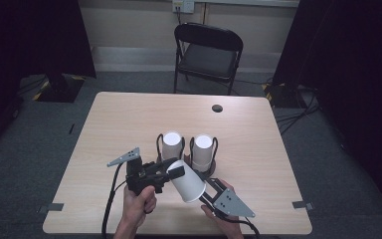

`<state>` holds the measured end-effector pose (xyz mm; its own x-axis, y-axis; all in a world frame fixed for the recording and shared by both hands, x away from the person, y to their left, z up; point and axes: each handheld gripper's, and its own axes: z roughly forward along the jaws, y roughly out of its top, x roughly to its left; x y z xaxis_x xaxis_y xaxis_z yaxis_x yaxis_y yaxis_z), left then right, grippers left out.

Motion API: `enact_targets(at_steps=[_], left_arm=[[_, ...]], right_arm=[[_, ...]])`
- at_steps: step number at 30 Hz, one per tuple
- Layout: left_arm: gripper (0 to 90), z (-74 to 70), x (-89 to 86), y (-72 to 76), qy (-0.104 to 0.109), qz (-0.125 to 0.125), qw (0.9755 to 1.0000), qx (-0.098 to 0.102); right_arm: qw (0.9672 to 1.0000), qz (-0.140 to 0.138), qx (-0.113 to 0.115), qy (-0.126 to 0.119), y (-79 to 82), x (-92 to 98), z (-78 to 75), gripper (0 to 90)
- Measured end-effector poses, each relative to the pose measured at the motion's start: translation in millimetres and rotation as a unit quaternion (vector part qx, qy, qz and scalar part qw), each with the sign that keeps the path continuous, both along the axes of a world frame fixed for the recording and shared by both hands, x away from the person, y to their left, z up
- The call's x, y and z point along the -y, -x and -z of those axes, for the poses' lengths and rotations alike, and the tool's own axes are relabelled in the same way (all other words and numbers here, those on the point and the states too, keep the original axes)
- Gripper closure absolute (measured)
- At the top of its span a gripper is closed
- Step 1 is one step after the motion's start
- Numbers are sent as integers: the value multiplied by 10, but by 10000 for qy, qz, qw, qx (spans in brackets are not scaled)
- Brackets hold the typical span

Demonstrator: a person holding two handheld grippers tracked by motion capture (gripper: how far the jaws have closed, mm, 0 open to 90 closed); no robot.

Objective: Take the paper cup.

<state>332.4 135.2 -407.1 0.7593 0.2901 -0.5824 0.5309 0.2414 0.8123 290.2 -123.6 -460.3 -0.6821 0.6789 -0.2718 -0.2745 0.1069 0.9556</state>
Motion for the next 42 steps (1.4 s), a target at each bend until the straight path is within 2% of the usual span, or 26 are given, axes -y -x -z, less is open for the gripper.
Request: enact_targets(at_steps=[1,4,10,16,20,26,27,28,33,35,36,37,38,40,41,42], left_arm=[[344,-4,5,-8,-110,-22,9999,11],[342,-8,13,-10,-151,-22,9999,18],[348,-36,9,3,-422,-309,9985,173],[328,-20,5,-6,-492,-440,9975,231],[297,-25,23,-7,-663,-553,9958,306],[275,-48,1,29,-906,-779,9912,561],[266,-48,-3,34,-885,-804,9912,572],[266,-46,-11,35,-904,-830,9906,607],[236,-29,-12,39,-1039,-943,9870,786],[221,-23,-8,43,-1107,-961,9855,859],[221,-20,-8,46,-1111,-922,9855,896],[220,-15,-6,60,-1099,-902,9845,1024],[229,-13,-4,80,-1186,-973,9813,1162],[223,-10,-5,85,-1217,-955,9806,1202],[207,-3,-7,87,-1195,-921,9810,1217],[185,5,-11,91,-1200,-911,9809,1229]], right_arm=[[10000,4,11,-33,7,7,-4,825],[9999,35,-28,-103,4,17,-2,828],[9999,-1,-123,-80,10,52,-2,857],[9996,-38,-261,-100,4,53,11,860],[9991,-31,-416,-55,-6,67,9,861],[9976,-5,-685,-8,-15,102,-7,862],[9966,5,-823,-9,-23,122,-6,862],[9966,5,-823,-9,-23,122,-6,862],[9939,25,-1105,34,-34,170,13,862],[9916,120,-1282,129,-52,183,17,862],[9916,120,-1282,129,-52,183,17,862],[9906,195,-1343,148,-57,185,16,862],[9874,276,-1548,167,-82,202,14,862],[9865,280,-1606,163,-91,207,14,862],[9849,318,-1690,218,-103,213,11,862],[9819,343,-1840,290,-114,221,6,862]])
